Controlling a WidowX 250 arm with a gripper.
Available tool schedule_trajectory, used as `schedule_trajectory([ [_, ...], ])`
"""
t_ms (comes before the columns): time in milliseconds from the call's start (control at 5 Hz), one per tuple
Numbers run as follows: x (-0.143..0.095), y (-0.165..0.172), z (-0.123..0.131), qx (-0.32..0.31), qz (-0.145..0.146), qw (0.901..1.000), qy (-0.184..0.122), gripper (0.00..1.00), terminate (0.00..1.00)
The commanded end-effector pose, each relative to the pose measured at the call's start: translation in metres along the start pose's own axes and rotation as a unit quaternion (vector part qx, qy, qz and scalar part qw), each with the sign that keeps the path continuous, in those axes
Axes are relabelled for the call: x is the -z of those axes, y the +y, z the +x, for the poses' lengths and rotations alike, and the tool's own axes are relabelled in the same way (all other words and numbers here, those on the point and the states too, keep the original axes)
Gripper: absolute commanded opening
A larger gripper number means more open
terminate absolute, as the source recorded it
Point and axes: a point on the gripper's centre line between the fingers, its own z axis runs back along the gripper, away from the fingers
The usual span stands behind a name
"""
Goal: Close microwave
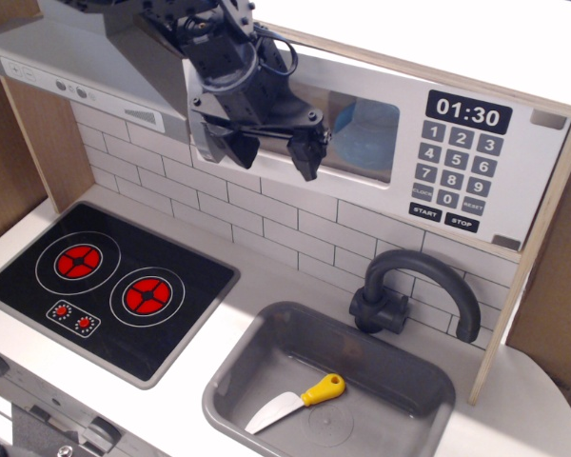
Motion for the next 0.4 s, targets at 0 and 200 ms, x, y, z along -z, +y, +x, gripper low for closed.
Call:
schedule_trajectory([
  [0, -0.0111, 0.0061, 0.024, -0.014, 0.013, 0.999, -0.041, 1.0, 0.0],
  [200, -0.0101, 0.0065, 0.0302, -0.02, 0.014, 0.9985, -0.049, 1.0, 0.0],
])
